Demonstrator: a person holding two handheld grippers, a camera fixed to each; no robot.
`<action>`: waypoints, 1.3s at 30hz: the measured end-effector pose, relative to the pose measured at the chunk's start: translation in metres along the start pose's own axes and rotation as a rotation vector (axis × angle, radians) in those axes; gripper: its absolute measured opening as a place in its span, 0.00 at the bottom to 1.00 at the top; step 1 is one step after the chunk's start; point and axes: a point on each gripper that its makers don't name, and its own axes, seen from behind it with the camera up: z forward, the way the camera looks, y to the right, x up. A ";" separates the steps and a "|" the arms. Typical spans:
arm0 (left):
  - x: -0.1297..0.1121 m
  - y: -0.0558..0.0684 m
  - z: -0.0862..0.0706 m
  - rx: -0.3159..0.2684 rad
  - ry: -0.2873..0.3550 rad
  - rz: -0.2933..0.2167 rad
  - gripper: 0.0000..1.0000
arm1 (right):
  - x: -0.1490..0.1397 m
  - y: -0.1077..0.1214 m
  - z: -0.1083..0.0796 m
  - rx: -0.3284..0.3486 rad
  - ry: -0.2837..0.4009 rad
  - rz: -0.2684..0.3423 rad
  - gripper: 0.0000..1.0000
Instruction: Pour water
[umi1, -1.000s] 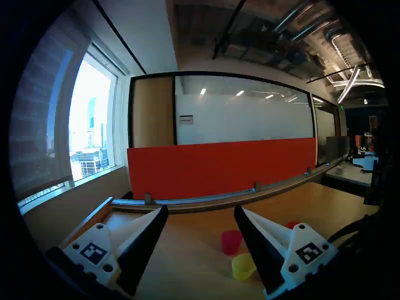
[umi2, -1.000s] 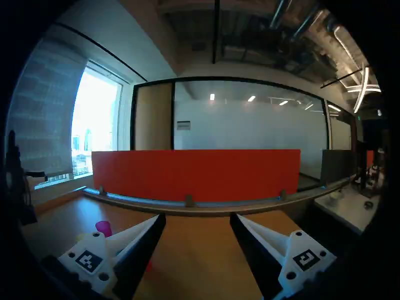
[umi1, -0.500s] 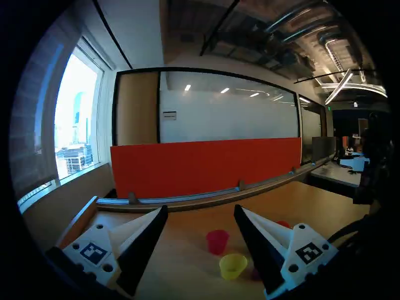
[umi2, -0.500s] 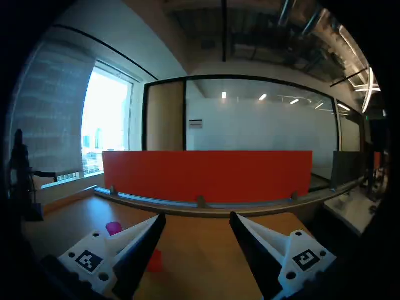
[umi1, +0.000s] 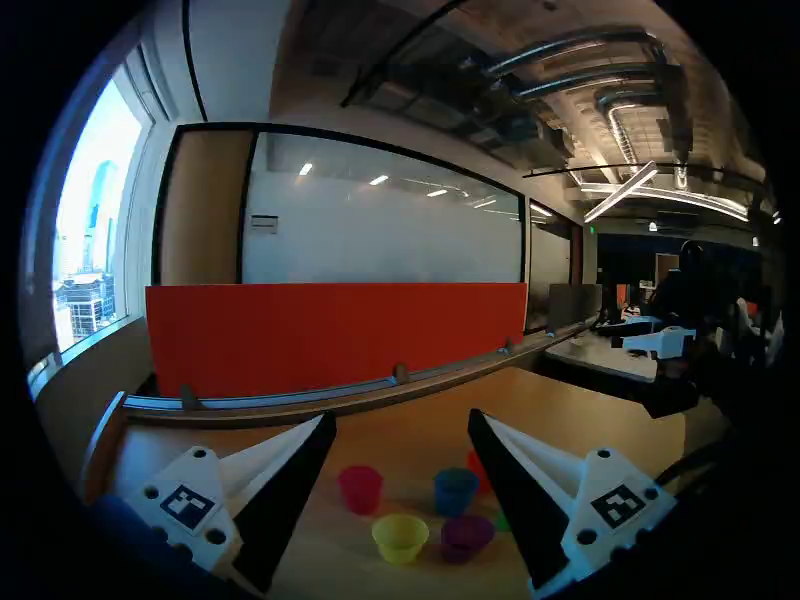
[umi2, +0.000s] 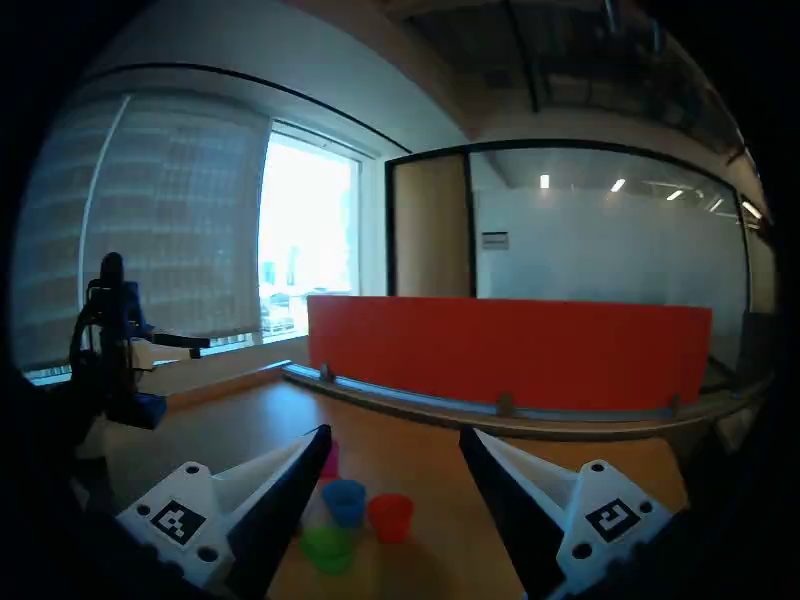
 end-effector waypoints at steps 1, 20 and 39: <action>0.000 0.003 0.000 -0.016 0.000 0.002 0.98 | 0.000 -0.005 0.001 0.022 -0.004 0.002 0.99; -0.013 0.020 0.008 -0.167 -0.080 0.046 0.98 | -0.019 -0.038 0.004 0.188 -0.107 -0.108 0.99; -0.044 0.037 0.022 -0.320 -0.197 0.086 0.98 | -0.052 -0.058 0.001 0.326 -0.270 -0.152 0.99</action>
